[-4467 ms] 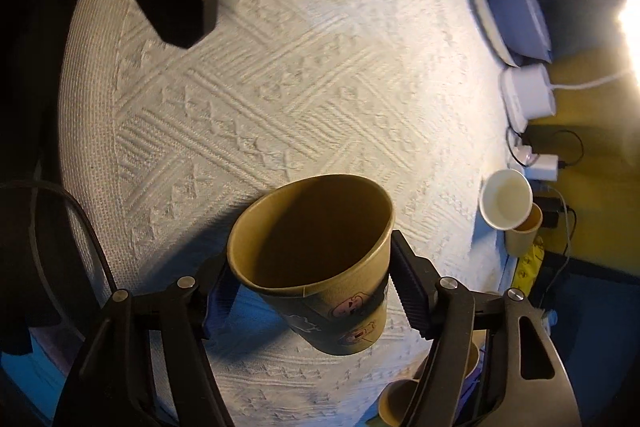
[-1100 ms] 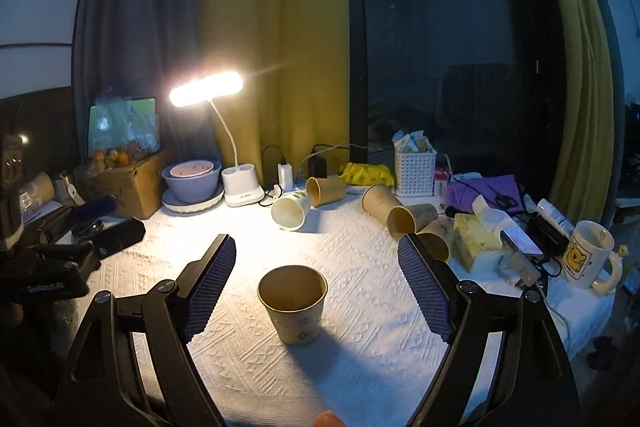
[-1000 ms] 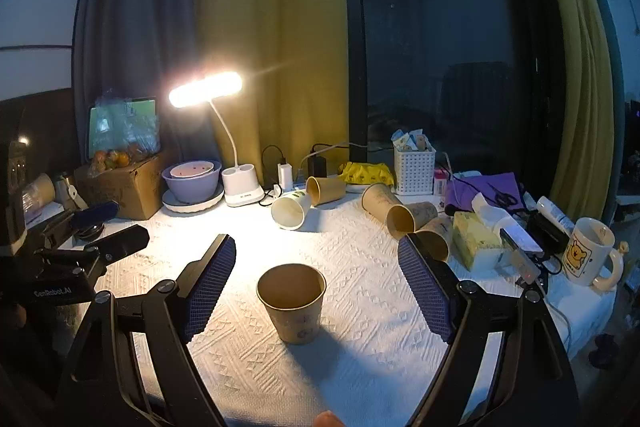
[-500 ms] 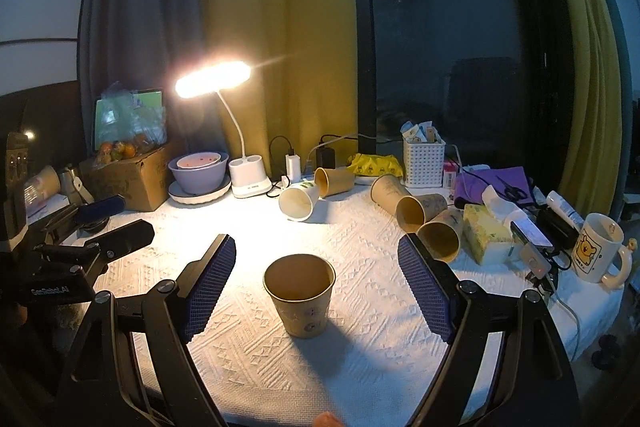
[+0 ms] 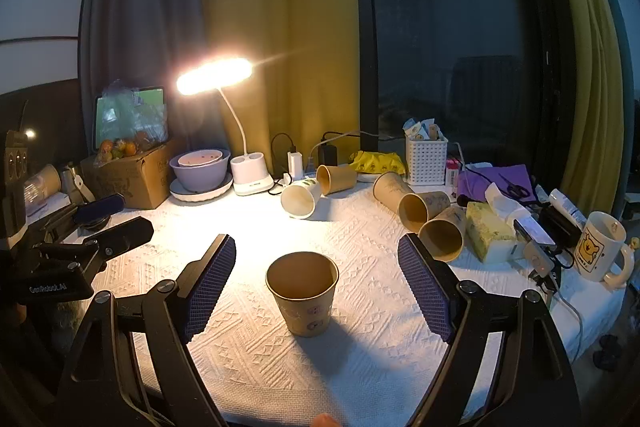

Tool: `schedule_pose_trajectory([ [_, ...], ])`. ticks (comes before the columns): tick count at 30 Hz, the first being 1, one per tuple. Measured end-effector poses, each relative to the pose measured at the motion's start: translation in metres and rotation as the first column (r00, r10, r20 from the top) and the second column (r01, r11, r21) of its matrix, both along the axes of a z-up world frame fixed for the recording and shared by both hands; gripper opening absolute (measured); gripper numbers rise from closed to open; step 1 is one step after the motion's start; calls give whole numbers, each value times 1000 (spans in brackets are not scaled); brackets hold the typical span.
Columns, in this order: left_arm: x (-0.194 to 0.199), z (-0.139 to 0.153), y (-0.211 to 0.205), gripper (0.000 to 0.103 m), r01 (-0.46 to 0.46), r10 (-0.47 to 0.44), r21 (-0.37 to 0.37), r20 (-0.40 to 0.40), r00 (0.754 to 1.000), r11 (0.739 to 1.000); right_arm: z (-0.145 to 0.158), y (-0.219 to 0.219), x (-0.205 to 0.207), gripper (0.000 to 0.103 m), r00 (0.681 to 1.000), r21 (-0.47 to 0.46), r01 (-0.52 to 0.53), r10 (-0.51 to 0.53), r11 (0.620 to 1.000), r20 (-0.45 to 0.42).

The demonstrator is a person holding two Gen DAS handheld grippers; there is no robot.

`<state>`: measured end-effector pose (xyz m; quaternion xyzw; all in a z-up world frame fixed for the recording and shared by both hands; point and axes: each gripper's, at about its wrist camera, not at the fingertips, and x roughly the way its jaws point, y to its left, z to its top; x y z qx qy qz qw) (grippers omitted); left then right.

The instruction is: Flip cup upright

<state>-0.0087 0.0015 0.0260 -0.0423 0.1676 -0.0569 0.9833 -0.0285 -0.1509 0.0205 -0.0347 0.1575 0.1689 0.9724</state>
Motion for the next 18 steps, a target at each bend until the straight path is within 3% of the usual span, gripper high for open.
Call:
schedule_pose_trajectory([
  [18,-1,1,2,93,2,-2,-3,12,1000,1000,-3,6,-1,86,1000,-5,-10,10,1000,-3],
])
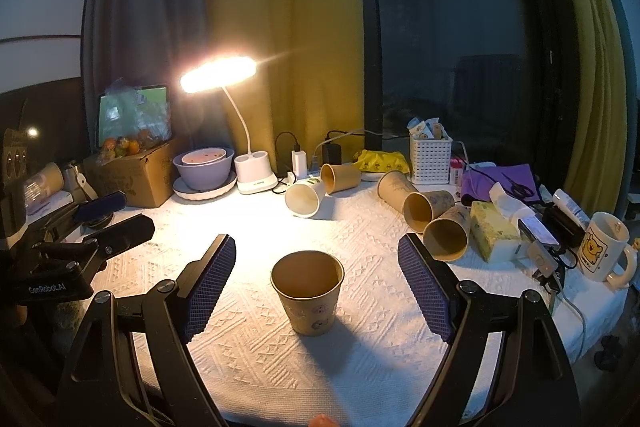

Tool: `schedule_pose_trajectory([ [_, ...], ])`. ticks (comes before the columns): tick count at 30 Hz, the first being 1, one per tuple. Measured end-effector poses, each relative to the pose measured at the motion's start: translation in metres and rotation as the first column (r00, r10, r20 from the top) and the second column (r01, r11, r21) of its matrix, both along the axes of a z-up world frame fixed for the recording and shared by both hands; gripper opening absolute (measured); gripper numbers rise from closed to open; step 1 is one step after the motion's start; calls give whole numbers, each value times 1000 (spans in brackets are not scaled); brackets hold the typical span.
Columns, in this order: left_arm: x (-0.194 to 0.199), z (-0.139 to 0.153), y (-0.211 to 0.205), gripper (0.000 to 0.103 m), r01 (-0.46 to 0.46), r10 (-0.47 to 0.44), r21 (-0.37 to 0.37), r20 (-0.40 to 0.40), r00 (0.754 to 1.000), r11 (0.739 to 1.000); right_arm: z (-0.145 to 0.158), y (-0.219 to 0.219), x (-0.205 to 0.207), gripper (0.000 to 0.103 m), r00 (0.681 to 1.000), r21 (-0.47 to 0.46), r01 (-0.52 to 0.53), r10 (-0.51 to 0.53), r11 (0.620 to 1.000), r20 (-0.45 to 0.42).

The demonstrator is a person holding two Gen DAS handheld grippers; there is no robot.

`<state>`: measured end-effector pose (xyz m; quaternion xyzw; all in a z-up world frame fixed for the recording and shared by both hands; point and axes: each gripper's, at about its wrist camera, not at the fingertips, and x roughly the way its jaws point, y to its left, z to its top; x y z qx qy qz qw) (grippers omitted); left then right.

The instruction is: Flip cup upright

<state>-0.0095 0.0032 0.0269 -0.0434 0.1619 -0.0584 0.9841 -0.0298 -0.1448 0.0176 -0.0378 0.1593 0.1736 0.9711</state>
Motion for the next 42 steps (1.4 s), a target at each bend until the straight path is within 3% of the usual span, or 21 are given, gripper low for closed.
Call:
schedule_pose_trajectory([
  [42,-1,-3,0,93,4,-4,-7,-6,1000,1000,-1,4,1,86,1000,-1,-2,2,1000,-9],
])
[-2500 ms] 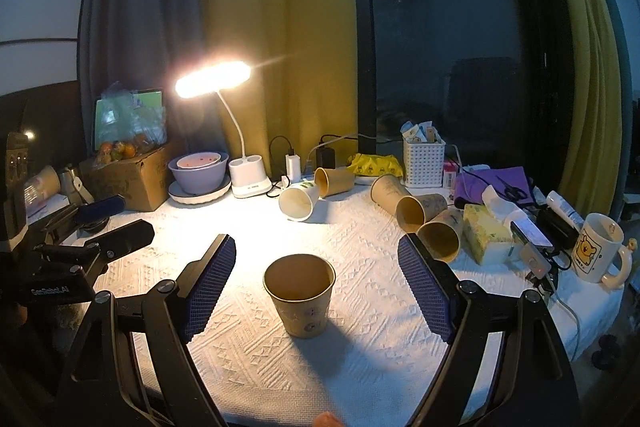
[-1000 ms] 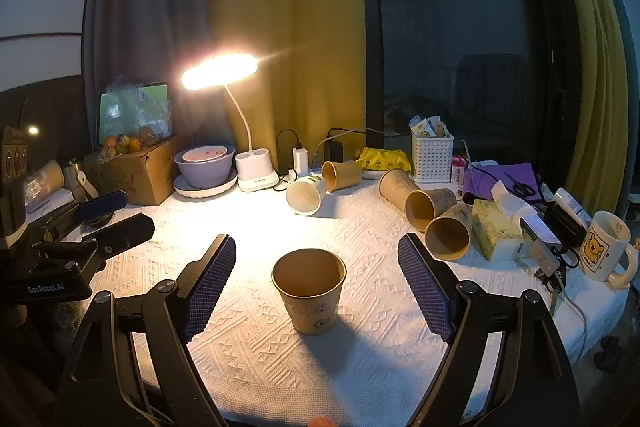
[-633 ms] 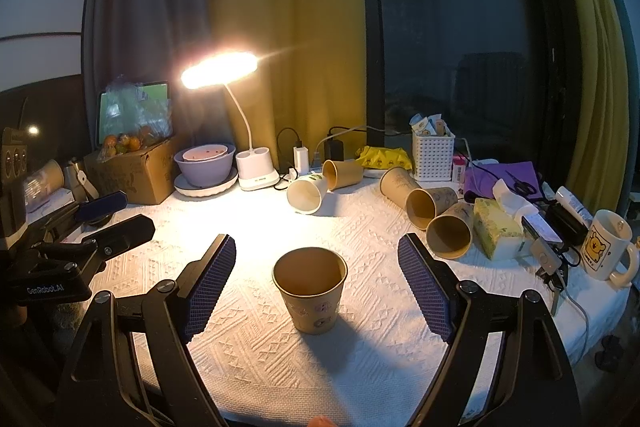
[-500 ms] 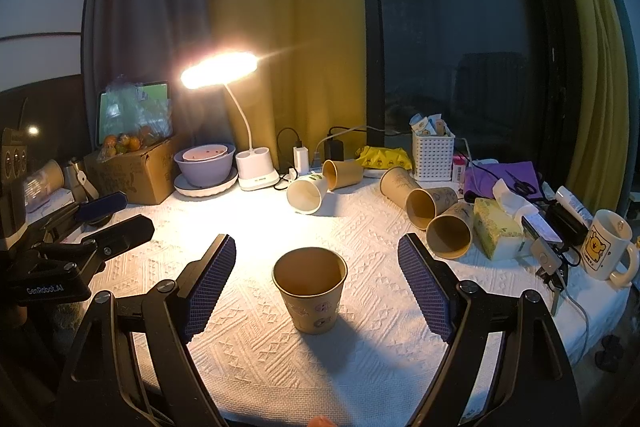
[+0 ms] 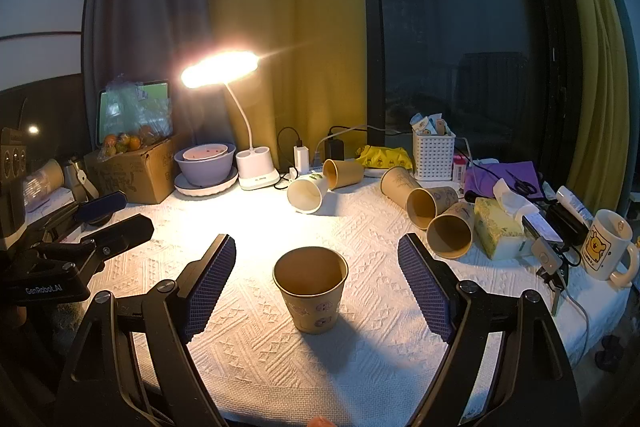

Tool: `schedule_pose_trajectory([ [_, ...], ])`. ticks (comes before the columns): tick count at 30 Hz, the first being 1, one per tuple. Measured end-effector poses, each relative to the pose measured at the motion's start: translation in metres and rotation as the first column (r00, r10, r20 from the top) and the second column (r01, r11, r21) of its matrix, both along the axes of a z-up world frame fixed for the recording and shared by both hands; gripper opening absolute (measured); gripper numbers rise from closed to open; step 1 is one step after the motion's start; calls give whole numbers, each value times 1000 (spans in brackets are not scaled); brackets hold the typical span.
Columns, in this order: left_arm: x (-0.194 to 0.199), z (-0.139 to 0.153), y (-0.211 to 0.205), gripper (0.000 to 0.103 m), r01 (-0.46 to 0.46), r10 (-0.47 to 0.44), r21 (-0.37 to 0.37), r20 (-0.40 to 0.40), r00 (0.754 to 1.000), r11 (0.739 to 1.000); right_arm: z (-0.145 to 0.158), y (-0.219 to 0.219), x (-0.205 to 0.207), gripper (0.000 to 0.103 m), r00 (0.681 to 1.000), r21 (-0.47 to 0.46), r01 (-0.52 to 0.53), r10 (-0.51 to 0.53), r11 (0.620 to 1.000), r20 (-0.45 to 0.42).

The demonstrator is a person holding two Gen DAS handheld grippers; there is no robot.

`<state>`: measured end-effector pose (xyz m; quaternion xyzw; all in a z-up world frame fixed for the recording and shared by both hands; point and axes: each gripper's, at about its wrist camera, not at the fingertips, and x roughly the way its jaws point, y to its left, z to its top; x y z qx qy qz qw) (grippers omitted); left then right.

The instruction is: Flip cup upright

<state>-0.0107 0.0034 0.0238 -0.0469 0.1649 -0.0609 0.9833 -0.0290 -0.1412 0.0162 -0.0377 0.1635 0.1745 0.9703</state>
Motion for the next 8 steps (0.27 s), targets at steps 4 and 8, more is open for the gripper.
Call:
schedule_pose_trajectory([
  [4,-2,0,-1,93,12,-12,-4,7,1000,1000,0,0,0,86,1000,0,1,-1,1000,1],
  [8,-5,0,-2,93,53,-52,-28,27,998,998,0,1,0,86,1000,-1,1,-1,1000,-1],
])
